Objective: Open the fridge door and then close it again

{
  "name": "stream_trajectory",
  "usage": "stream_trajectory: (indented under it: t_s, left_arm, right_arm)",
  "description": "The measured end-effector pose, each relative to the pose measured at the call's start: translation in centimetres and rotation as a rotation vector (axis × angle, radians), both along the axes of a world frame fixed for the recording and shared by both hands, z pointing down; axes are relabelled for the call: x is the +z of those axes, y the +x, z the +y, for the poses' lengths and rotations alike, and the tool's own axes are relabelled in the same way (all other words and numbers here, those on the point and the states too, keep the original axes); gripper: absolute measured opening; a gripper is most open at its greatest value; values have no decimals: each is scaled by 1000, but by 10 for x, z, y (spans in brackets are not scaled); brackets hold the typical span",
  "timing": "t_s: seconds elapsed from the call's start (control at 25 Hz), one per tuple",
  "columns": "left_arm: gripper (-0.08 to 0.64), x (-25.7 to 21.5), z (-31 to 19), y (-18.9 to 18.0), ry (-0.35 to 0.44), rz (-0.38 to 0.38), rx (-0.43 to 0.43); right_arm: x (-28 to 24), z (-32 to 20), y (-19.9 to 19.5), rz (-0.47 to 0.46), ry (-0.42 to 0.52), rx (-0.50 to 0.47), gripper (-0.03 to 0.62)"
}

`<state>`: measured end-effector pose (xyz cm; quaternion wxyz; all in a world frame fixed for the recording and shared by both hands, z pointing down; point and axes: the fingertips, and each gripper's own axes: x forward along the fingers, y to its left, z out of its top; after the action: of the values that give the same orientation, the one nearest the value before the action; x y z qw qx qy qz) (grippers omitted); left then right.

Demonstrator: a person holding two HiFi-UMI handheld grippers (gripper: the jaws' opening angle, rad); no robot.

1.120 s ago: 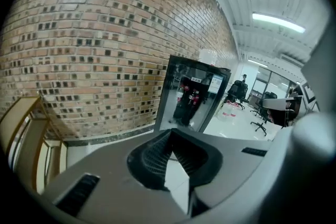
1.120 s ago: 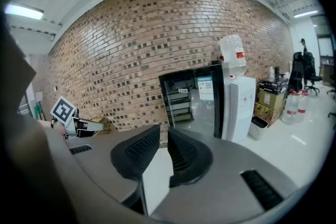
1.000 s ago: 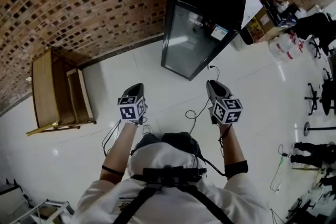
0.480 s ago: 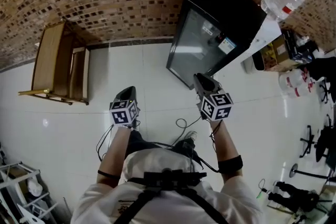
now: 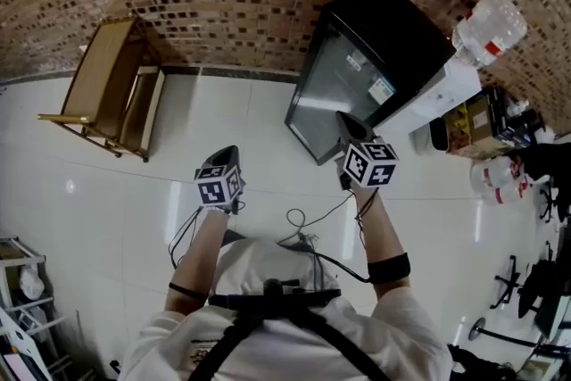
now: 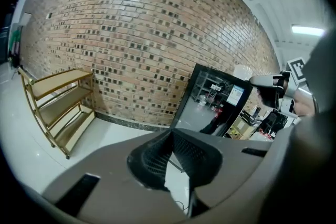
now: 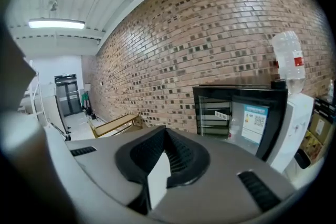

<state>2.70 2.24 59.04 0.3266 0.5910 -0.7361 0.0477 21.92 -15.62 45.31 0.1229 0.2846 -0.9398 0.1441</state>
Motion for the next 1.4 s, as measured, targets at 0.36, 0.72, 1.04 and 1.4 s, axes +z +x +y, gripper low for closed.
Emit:
stream_trajectory:
  t_s: [0.36, 0.72, 1.04, 1.4]
  left_arm:
    - [0, -3, 15, -27, 31, 25, -26]
    - [0, -9, 23, -37, 46, 25, -50]
    - [0, -10, 19, -33, 45, 25, -47]
    - [0, -10, 18, -31, 47, 25, -47]
  right_arm:
    - [1, 25, -38, 42, 16, -24, 3]
    - [2, 28, -43, 53, 22, -25, 2]
    - [3, 24, -37, 45, 4, -18, 3]
    - [0, 24, -44, 43, 8, -40, 3]
